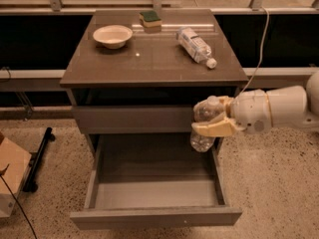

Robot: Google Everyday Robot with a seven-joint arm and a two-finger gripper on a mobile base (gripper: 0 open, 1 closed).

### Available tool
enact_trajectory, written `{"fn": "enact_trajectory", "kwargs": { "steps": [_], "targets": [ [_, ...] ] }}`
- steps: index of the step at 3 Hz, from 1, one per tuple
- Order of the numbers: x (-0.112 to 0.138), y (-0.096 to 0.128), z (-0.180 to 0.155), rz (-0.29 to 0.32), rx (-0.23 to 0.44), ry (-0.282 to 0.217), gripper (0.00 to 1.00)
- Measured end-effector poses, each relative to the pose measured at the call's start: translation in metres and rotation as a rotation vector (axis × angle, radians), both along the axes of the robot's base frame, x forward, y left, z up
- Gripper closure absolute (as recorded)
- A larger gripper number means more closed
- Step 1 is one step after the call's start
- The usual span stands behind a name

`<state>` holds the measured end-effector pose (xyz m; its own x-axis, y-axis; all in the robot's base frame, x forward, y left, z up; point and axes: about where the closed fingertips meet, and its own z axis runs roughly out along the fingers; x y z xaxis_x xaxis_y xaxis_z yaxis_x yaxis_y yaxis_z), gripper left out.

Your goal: Pick water bottle from middle drawer and place on counter

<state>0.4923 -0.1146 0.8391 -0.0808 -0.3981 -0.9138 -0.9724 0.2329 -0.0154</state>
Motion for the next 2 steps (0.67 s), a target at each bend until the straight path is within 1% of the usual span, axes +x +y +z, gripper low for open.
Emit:
{"fn": "enact_trajectory", "kwargs": {
  "steps": [1, 2],
  "targets": [
    [-0.002, 0.008, 0.083, 0.053, -0.07, -0.094, 1.0],
    [0.0, 0.009, 0.108, 0.064, -0.077, -0.132, 1.0]
  ]
}}
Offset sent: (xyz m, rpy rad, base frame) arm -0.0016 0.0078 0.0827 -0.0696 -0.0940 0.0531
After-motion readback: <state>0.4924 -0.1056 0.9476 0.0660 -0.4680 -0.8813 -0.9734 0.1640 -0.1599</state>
